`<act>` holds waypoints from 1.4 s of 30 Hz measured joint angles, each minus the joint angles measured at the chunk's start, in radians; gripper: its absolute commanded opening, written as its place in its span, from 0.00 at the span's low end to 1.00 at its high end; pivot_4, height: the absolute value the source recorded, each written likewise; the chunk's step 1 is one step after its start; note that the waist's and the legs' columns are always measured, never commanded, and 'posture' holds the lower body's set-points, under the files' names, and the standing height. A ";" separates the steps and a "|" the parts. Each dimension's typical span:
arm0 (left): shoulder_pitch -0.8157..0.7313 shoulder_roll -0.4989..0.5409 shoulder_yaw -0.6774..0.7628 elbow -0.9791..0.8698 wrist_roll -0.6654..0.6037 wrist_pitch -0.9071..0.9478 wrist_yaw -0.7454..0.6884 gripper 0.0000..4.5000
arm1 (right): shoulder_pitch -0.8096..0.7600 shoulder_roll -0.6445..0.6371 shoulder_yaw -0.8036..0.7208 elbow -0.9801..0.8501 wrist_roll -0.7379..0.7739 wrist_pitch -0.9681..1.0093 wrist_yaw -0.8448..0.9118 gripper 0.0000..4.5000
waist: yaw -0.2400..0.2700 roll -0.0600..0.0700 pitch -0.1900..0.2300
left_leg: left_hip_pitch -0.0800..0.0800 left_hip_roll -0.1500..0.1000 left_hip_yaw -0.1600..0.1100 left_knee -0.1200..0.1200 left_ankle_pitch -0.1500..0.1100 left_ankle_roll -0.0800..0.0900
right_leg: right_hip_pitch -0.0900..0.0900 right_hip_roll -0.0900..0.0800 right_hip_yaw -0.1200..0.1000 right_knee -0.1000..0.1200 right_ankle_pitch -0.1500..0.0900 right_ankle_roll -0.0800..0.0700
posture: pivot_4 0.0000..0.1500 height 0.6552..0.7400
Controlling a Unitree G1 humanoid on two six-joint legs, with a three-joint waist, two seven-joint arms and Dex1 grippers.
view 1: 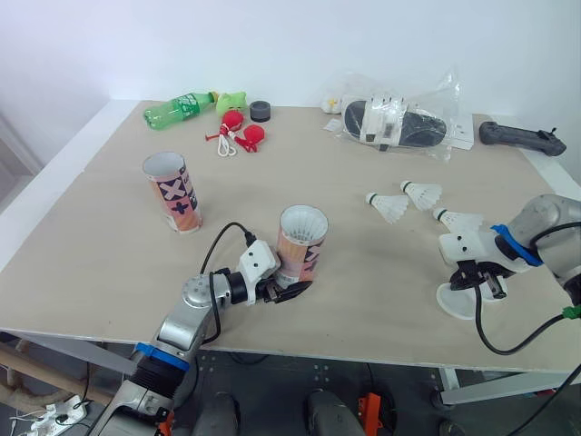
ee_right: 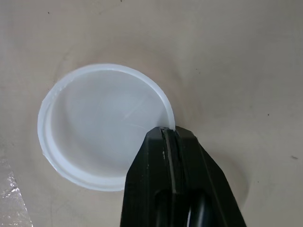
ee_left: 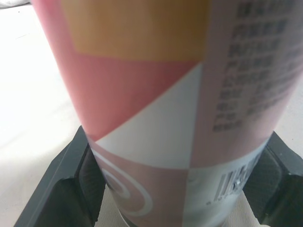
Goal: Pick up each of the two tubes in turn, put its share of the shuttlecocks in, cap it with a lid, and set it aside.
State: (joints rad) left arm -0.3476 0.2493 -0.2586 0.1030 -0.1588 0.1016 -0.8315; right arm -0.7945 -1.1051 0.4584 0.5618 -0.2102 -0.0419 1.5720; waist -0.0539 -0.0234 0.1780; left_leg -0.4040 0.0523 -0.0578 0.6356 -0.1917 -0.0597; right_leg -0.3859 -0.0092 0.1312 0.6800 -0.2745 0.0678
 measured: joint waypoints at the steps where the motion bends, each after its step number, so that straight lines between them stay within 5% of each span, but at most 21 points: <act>1: 0.000 0.000 0.000 0.002 0.000 -0.003 0.000 0.76 | 0.000 -0.001 0.002 -0.001 0.005 0.002 0.000 0.01 | 0.000 0.000 0.000 | 0.000 0.000 0.000 0.000 0.000 0.000 | 0.000 0.000 0.000 0.000 0.000 0.000 | 1.00 1.00; 6: -0.002 0.000 0.004 0.007 0.000 -0.012 -0.001 0.76 | -0.027 -0.025 0.052 -0.044 0.104 0.056 0.001 0.01 | -0.001 0.004 0.001 | -0.001 0.000 0.001 -0.001 0.000 0.000 | -0.001 0.000 0.001 0.000 0.000 0.000 | 1.00 1.00; 8: -0.008 -0.001 0.008 0.012 0.000 -0.013 -0.002 0.76 | -0.126 -0.044 0.095 -0.135 0.267 0.151 0.001 0.01 | -0.011 0.013 0.003 | -0.001 -0.001 0.002 -0.001 0.000 0.000 | -0.003 0.000 0.004 0.000 0.001 0.002 | 1.00 1.00; 15: -0.025 -0.011 0.004 0.030 0.000 -0.018 -0.004 0.76 | -0.427 0.039 0.073 -0.241 0.554 0.396 0.001 0.01 | -0.023 0.012 0.004 | -0.002 -0.001 0.001 -0.004 0.000 0.000 | -0.004 0.000 0.002 0.000 0.000 0.003 | 1.00 1.00; 29: -0.042 -0.039 0.001 0.072 0.000 -0.056 -0.007 0.76 | -0.670 0.353 0.070 -0.175 0.540 0.547 0.002 0.01 | -0.021 0.013 0.005 | -0.005 -0.001 -0.001 -0.009 -0.001 -0.001 | -0.009 0.000 0.000 0.000 -0.001 0.003 | 1.00 1.00; 42: -0.038 -0.053 -0.001 0.076 0.001 -0.061 0.000 0.76 | -0.667 0.389 0.139 -0.161 0.497 0.462 0.002 0.01 | -0.021 0.013 0.005 | -0.005 -0.001 -0.001 -0.009 -0.001 -0.001 | -0.009 0.000 0.000 0.000 -0.001 0.003 | 1.00 1.00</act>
State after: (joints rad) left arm -0.3859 0.1964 -0.2597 0.1793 -0.1582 0.0409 -0.8319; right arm -1.4619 -0.7163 0.5969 0.4008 0.2870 0.4197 1.5740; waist -0.0747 -0.0109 0.1826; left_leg -0.4094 0.0512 -0.0583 0.6268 -0.1924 -0.0607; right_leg -0.3951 -0.0096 0.1314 0.6797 -0.2756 0.0712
